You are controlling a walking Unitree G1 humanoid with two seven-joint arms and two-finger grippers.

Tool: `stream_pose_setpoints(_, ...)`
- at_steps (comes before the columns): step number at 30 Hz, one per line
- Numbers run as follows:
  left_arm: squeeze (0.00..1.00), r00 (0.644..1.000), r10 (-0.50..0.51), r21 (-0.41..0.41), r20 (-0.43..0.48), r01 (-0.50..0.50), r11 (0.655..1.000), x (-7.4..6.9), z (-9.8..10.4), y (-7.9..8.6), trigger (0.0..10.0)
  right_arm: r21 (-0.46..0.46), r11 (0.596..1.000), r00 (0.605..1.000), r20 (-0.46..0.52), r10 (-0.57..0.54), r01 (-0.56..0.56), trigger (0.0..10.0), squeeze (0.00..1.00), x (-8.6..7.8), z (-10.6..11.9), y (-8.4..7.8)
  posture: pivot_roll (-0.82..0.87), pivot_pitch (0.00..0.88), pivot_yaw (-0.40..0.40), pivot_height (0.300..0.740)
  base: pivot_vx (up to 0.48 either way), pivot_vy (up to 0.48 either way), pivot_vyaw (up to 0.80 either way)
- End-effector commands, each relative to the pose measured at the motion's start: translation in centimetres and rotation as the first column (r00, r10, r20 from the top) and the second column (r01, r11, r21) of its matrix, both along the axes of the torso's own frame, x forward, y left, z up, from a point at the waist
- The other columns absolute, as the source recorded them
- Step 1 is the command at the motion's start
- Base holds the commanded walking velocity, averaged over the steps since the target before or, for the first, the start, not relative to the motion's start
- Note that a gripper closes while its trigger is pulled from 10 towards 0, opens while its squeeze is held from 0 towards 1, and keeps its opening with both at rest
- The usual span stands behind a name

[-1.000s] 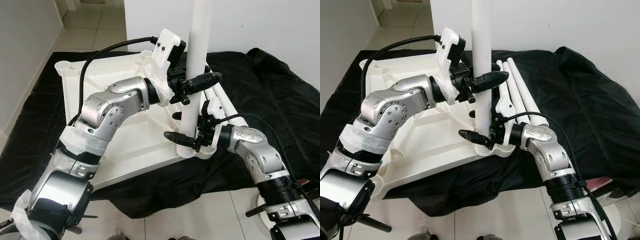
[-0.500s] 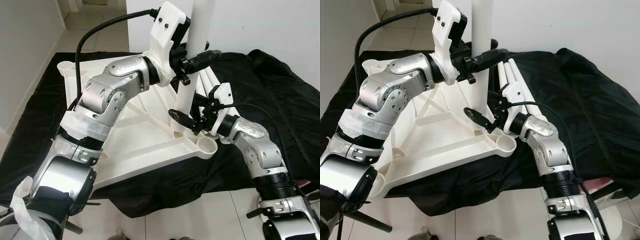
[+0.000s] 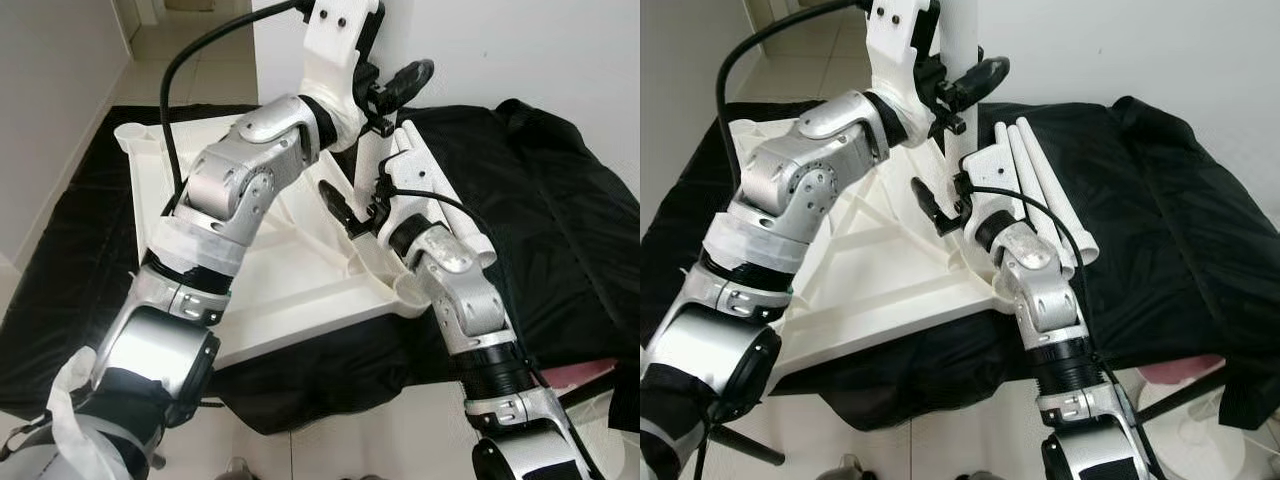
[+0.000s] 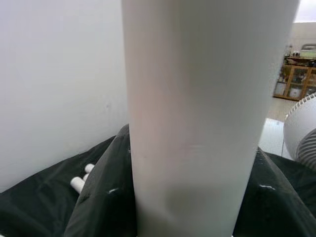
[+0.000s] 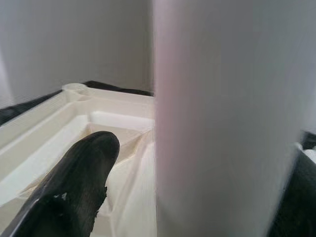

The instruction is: Building children table

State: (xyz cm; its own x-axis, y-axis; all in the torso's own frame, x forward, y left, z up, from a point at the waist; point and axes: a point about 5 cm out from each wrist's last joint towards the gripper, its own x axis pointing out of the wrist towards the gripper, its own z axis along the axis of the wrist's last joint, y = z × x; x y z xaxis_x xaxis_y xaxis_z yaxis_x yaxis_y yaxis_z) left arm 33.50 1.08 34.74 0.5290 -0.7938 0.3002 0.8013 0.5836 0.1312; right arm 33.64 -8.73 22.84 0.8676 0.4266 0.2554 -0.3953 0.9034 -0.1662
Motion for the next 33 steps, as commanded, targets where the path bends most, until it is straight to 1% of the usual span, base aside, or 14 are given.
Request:
stream_pose_setpoints(1, 0.0, 0.998, 0.059, -0.031, 0.02, -0.058, 0.998, 0.1, 0.9, 0.0, 10.0, -0.007, 0.999, 0.998, 0.049, -0.044, 0.044, 10.0, 0.0, 0.1, 0.8, 0.4, -0.05, 0.043, -0.012, 0.74, 0.0, 0.0, 0.0)
stream_pose_setpoints(2, 0.0, 0.998, 0.068, -0.036, 0.012, -0.067, 0.997, 0.3, 0.9, -0.1, 10.0, -0.002, 0.996, 0.994, 0.066, -0.088, 0.088, 10.0, 0.0, 0.2, 1.1, 0.5, -0.04, 0.051, -0.012, 0.74, 0.0, 0.0, 0.0)
stream_pose_setpoints(3, 0.0, 0.998, 0.068, -0.036, 0.012, -0.067, 0.997, 0.3, 0.9, -0.1, 10.0, -0.002, 0.996, 0.994, 0.066, -0.088, 0.088, 10.0, 0.0, 0.2, 1.1, 0.5, -0.04, 0.051, -0.012, 0.74, 0.0, 0.0, 0.0)
stream_pose_setpoints(5, 0.0, 0.997, 0.081, -0.036, 0.005, -0.081, 0.996, 0.4, 0.8, -0.1, 10.0, 0.01, 0.989, 0.986, 0.082, -0.145, 0.145, 10.0, 0.0, 0.3, 1.3, 0.5, -0.04, 0.054, -0.012, 0.74, 0.0, 0.0, 0.0)
stream_pose_setpoints(6, 0.0, 0.997, 0.081, -0.036, 0.005, -0.081, 0.996, 0.4, 0.8, -0.1, 10.0, 0.01, 0.989, 0.986, 0.082, -0.145, 0.145, 10.0, 0.0, 0.3, 1.3, 0.5, -0.04, 0.054, -0.012, 0.74, 0.0, 0.0, 0.0)
stream_pose_setpoints(8, 0.0, 0.997, 0.081, -0.04, 0.002, -0.081, 0.996, 0.4, 0.9, -0.1, 10.0, 0.014, 0.987, 0.984, 0.075, -0.163, 0.162, 10.0, 0.0, 0.3, 1.2, 0.4, -0.04, 0.054, -0.012, 0.74, 0.0, 0.0, 0.0)
stream_pose_setpoints(9, 0.0, 0.996, 0.085, -0.05, -0.003, -0.085, 0.995, 0.3, 1.0, -0.3, 10.0, 0.019, 0.981, 0.979, 0.064, -0.192, 0.191, 10.0, 0.0, 0.4, 0.9, 0.4, -0.04, 0.062, -0.013, 0.74, 0.0, 0.0, 0.0)
stream_pose_setpoints(12, 0.0, 0.996, 0.086, -0.055, -0.004, -0.086, 0.995, 0.2, 1.1, -0.4, 10.0, 0.02, 0.978, 0.977, 0.061, -0.206, 0.205, 10.0, 0.0, 0.4, 0.8, 0.3, -0.04, 0.062, -0.013, 0.74, 0.0, 0.0, 0.0)
stream_pose_setpoints(15, 0.0, 0.996, 0.088, -0.06, -0.001, -0.088, 0.994, 0.2, 1.3, -0.6, 10.0, 0.025, 0.968, 0.968, 0.031, -0.251, 0.25, 10.0, 0.0, 0.6, 0.3, 0.1, -0.03, 0.07, -0.015, 0.74, 0.0, 0.0, 0.0)
stream_pose_setpoints(26, 0.0, 0.996, 0.086, -0.068, 0.001, -0.086, 0.994, 0.1, 1.5, -0.8, 10.0, 0.039, 0.96, 0.961, -0.017, -0.276, 0.277, 10.0, 0.0, 0.8, -0.5, 0.4, -0.03, 0.074, -0.013, 0.74, 0.0, 0.0, 0.0)
stream_pose_setpoints(29, 0.0, 0.997, 0.08, -0.069, 0.003, -0.079, 0.994, 0.0, 1.6, -0.9, 10.0, 0.035, 0.959, 0.96, -0.012, -0.279, 0.28, 10.0, 0.0, 0.8, -0.5, 0.4, -0.03, 0.074, -0.012, 0.74, 0.0, 0.0, 0.0)
stream_pose_setpoints(30, 0.0, 0.997, 0.074, -0.072, 0.003, -0.074, 0.995, -0.1, 1.6, -1.0, 10.0, 0.034, 0.958, 0.959, -0.009, -0.284, 0.284, 4.5, 0.0, 0.9, -0.4, 0.3, -0.03, 0.074, -0.015, 0.74, 0.0, 0.0, 0.0)
stream_pose_setpoints(31, 0.0, 0.998, 0.069, -0.073, 0.004, -0.069, 0.995, -0.1, 1.7, -1.0, 10.0, 0.036, 0.956, 0.956, -0.007, -0.292, 0.292, 0.0, 0.0, 1.0, -0.4, 0.2, -0.03, 0.074, -0.015, 0.74, 0.0, 0.0, 0.0)
stream_pose_setpoints(33, 0.0, 0.998, 0.068, -0.074, 0.004, -0.068, 0.995, -0.1, 1.7, -1.1, 10.0, 0.039, 0.953, 0.954, -0.008, -0.3, 0.3, 0.0, 0.0, 1.0, -0.3, 0.1, -0.03, 0.074, -0.015, 0.74, 0.0, 0.0, 0.0)
